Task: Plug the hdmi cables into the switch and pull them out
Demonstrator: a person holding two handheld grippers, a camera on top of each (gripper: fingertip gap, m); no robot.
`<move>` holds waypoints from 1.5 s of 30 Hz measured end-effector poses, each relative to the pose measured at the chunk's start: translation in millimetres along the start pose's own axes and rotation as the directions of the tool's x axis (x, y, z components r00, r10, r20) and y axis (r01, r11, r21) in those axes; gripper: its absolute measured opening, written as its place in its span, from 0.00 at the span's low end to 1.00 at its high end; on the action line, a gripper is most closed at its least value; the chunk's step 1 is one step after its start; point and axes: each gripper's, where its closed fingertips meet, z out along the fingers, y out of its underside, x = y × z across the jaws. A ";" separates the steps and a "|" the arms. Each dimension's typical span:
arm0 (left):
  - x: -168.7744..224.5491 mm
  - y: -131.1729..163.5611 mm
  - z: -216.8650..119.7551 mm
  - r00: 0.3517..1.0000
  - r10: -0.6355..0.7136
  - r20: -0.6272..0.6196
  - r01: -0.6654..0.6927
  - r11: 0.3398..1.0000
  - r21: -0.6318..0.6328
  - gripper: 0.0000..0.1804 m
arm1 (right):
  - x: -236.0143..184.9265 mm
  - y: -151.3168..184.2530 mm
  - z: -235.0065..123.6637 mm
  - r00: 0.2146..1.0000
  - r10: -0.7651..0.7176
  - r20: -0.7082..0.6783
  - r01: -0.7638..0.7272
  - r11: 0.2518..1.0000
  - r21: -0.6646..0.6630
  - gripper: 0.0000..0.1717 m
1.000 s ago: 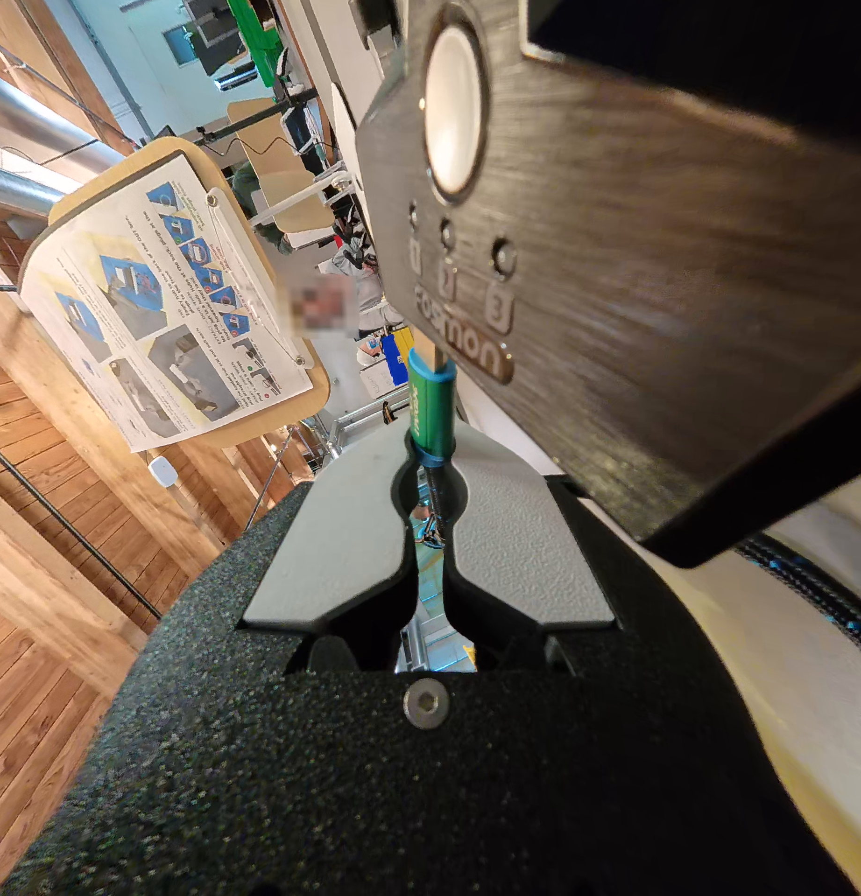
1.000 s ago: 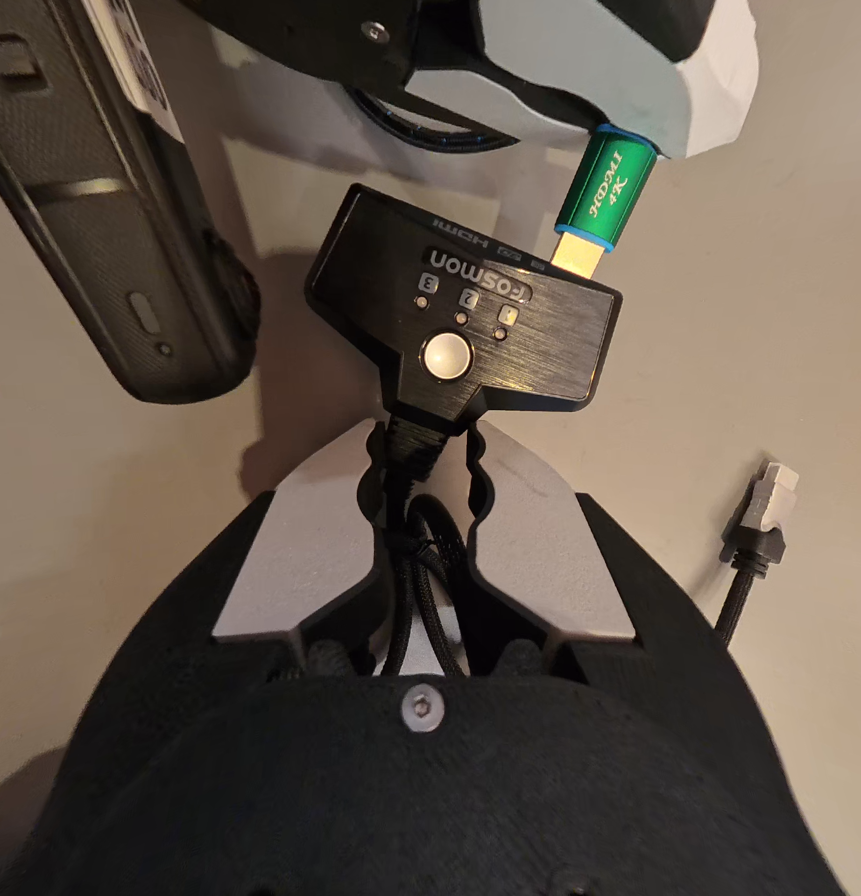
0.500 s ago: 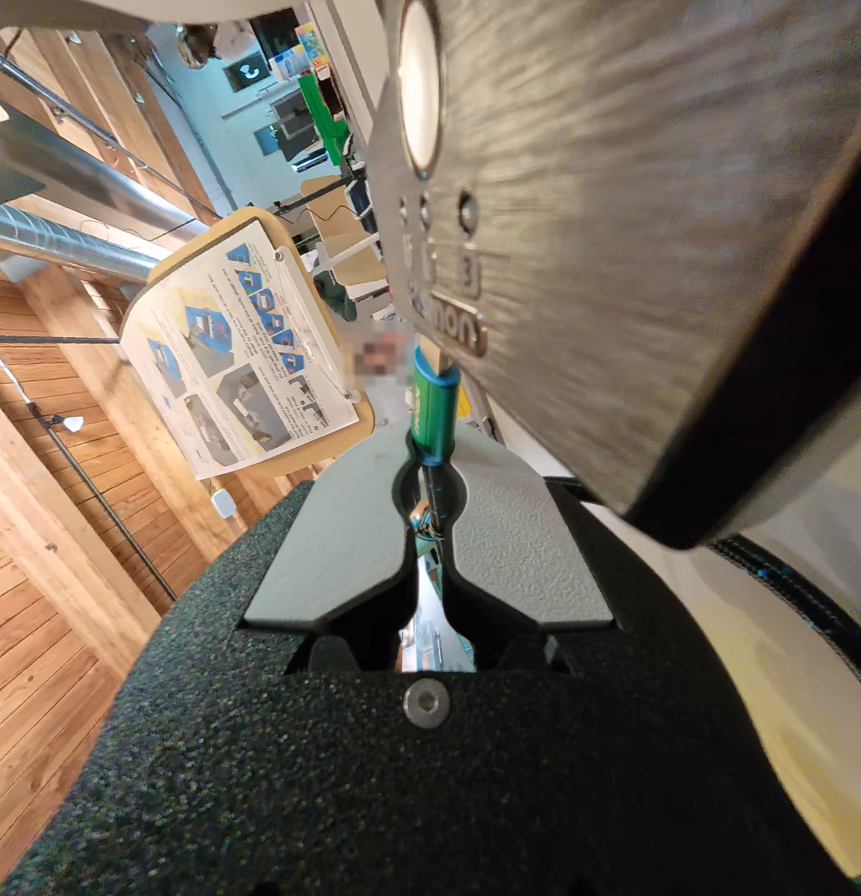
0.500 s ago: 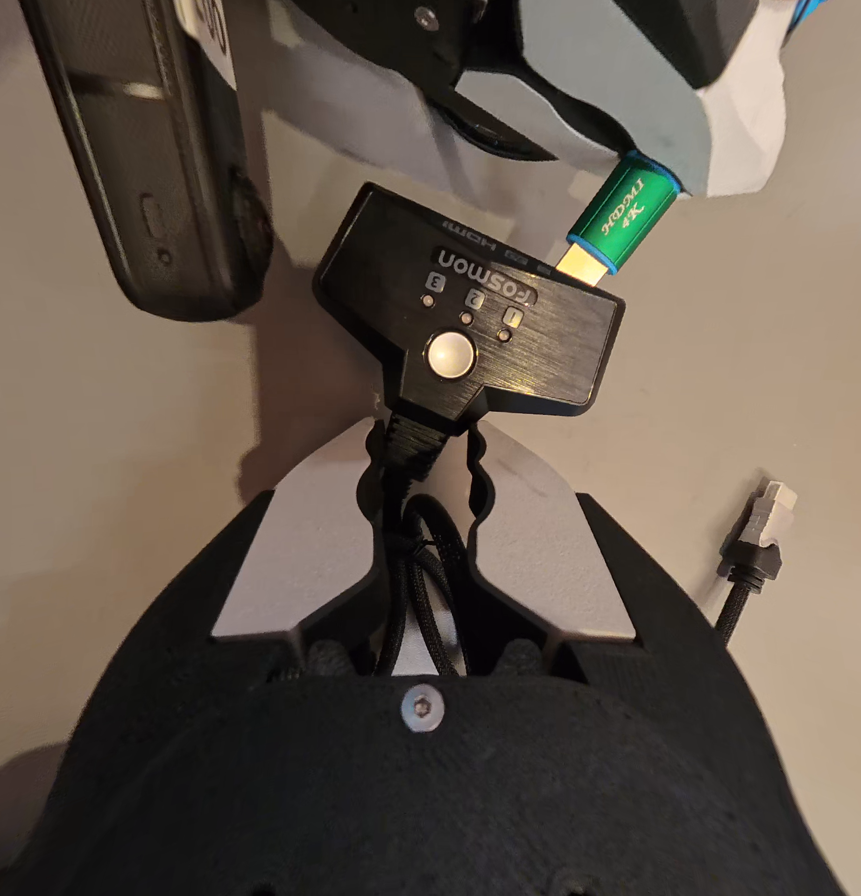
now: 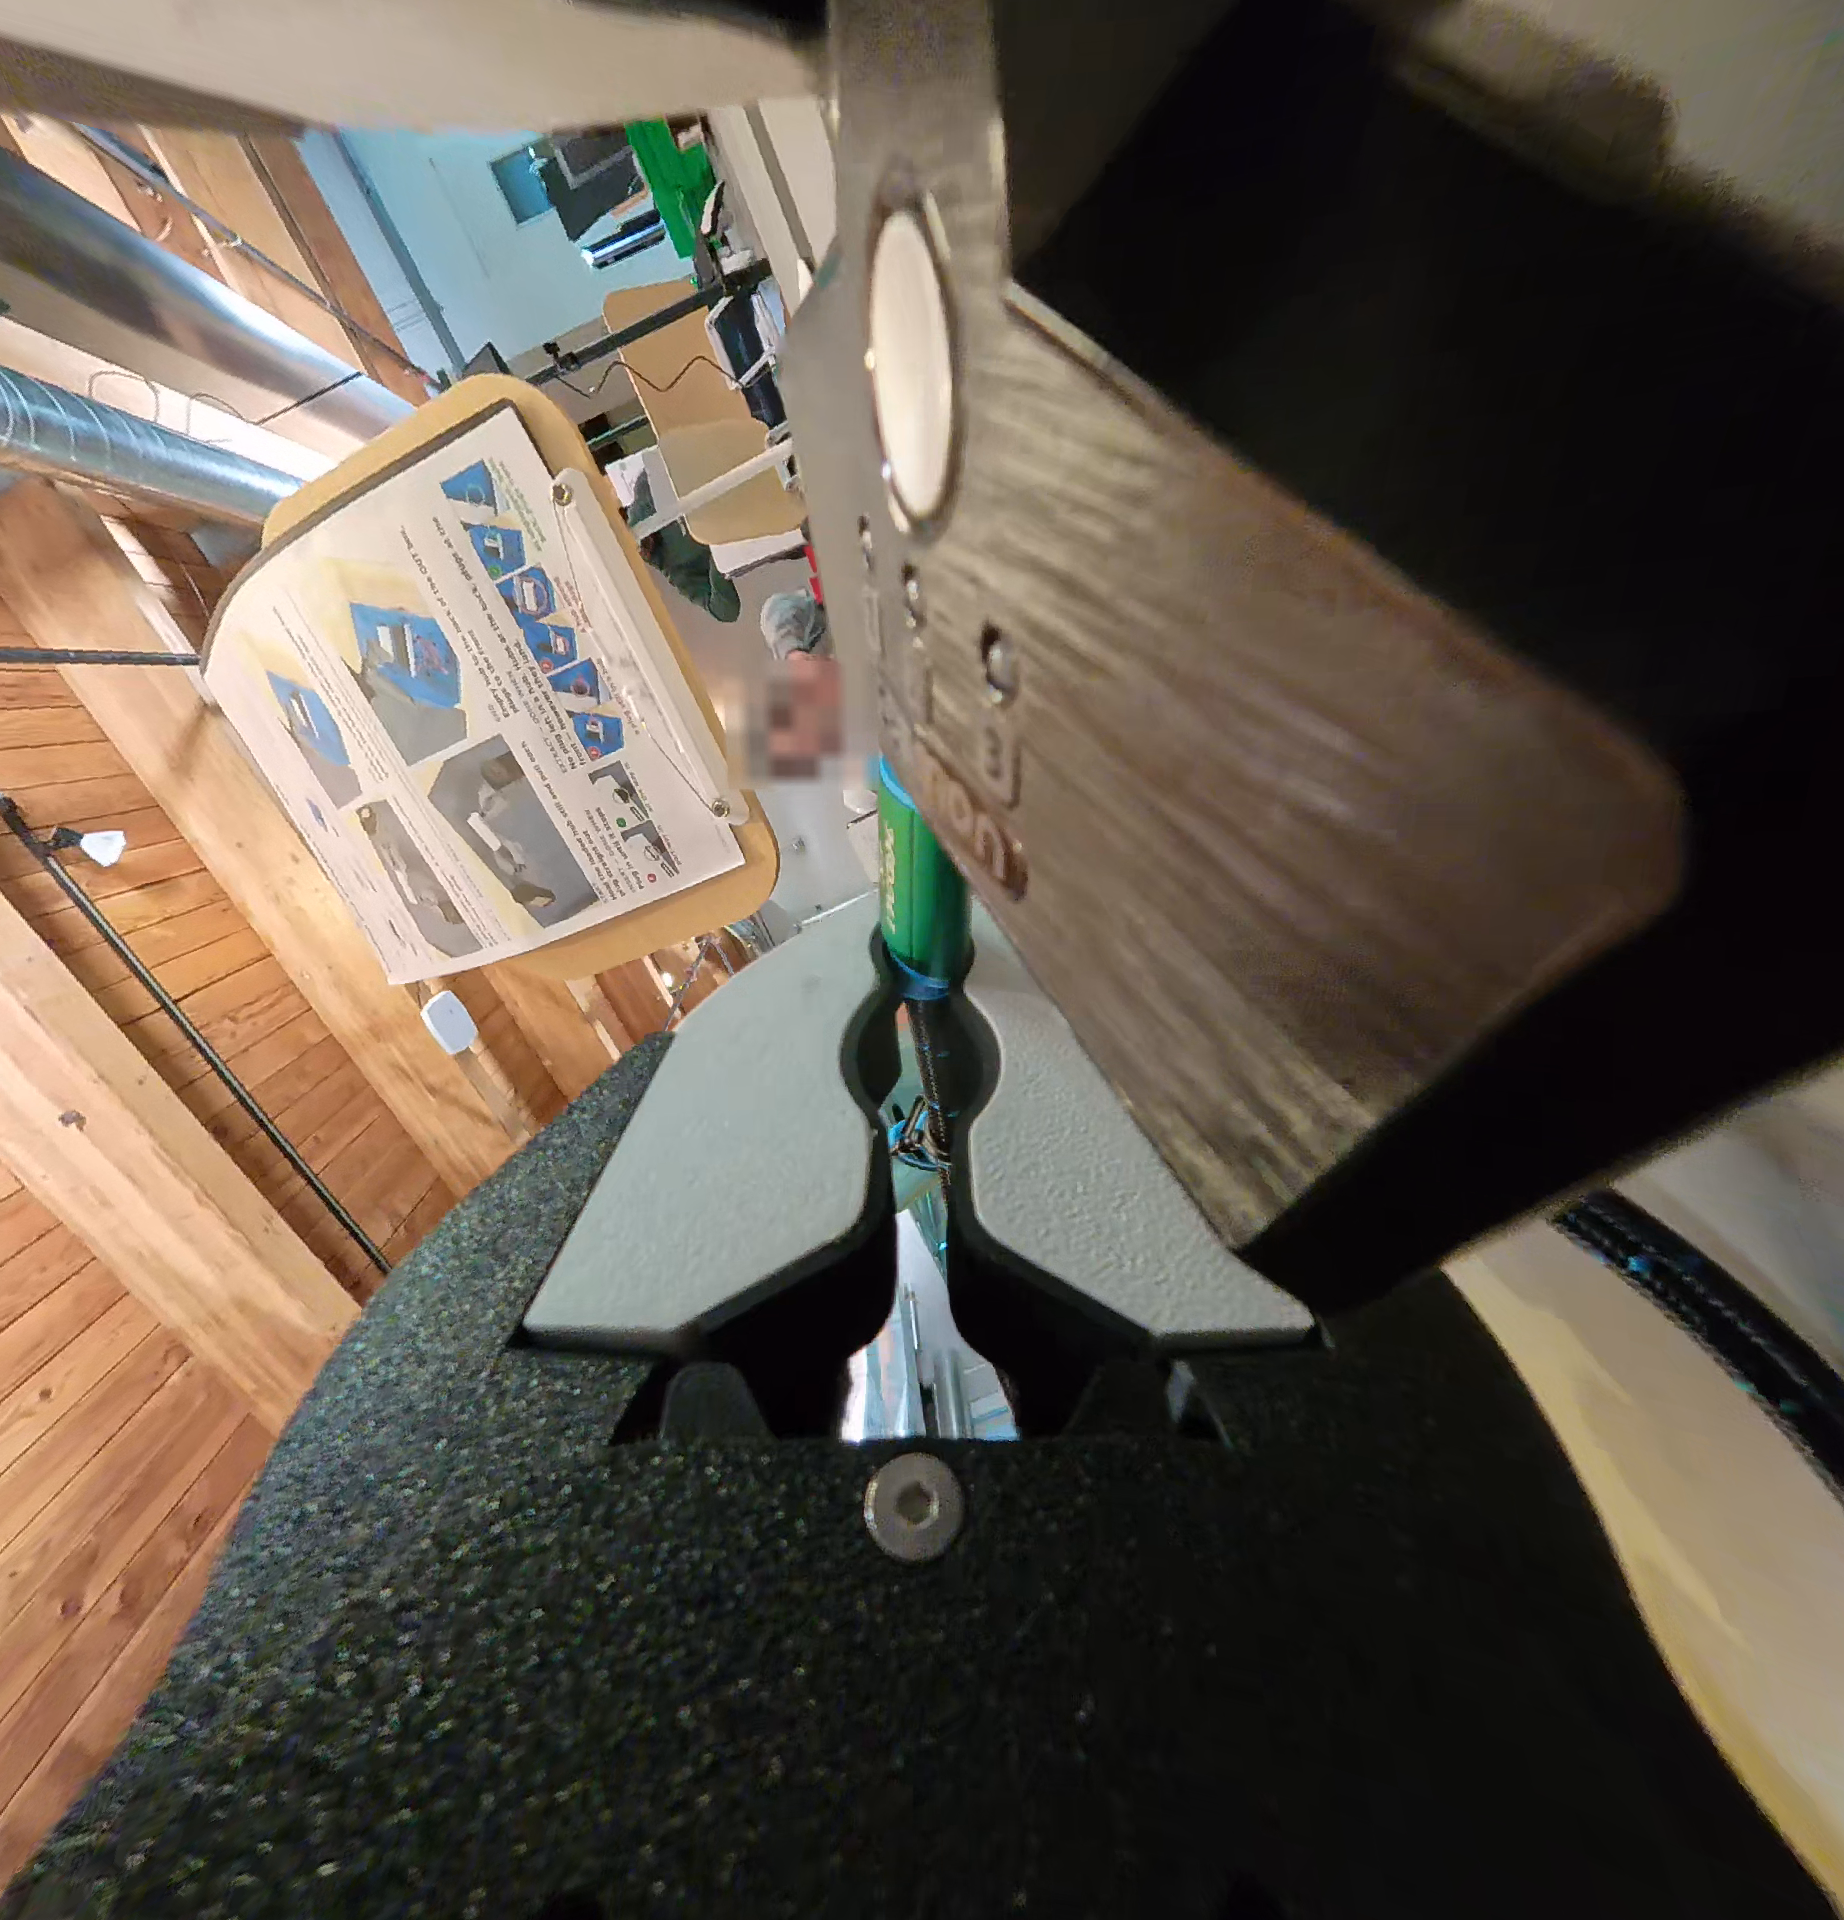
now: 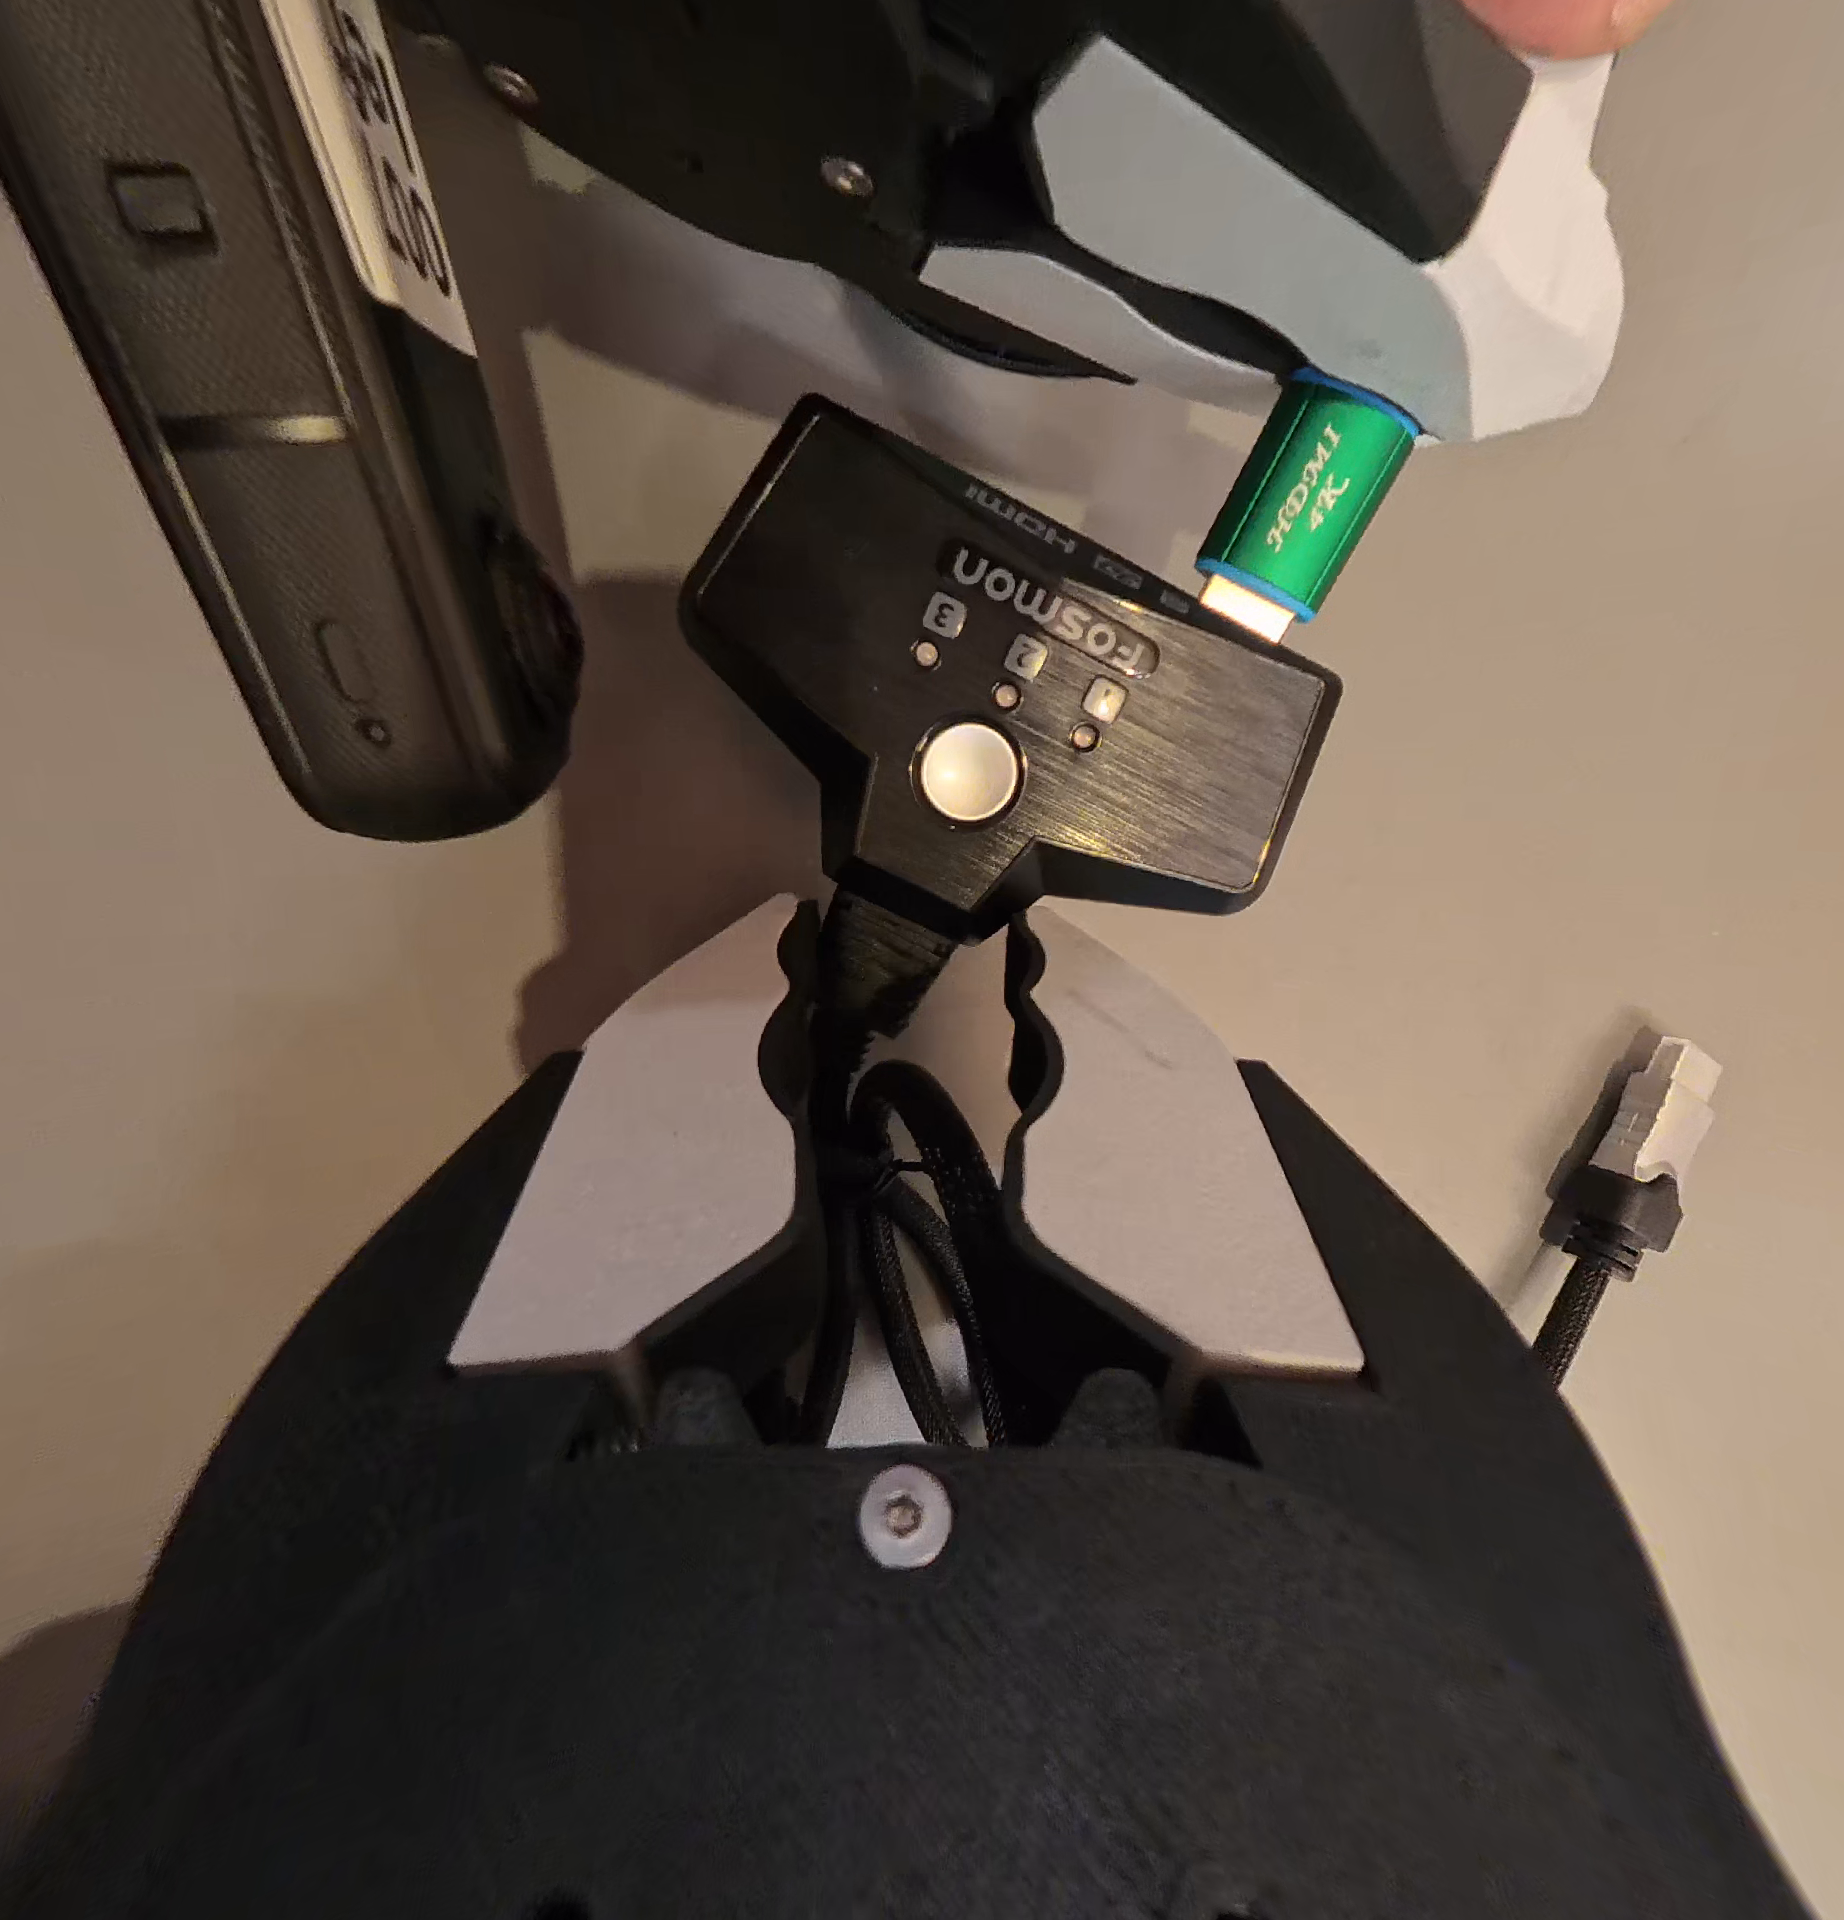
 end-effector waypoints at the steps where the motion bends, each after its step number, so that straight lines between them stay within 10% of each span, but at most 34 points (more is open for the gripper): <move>1: 0.7 -2.0 -0.4 1.000 -0.006 -0.005 0.006 1.000 0.010 0.01 | -0.4 -0.2 -0.1 1.000 -0.005 0.003 0.005 1.000 0.002 0.20; 38: 32.3 -5.6 21.7 0.949 -0.242 -0.204 0.273 0.951 0.142 0.02 | 11.2 -3.4 4.9 0.999 0.031 -0.023 -0.030 0.999 0.028 0.21; 45: 21.4 0.4 18.1 0.873 -0.423 -0.243 0.472 0.858 0.203 0.26 | 9.4 -4.8 2.0 1.000 -0.002 0.010 0.002 1.000 0.007 0.21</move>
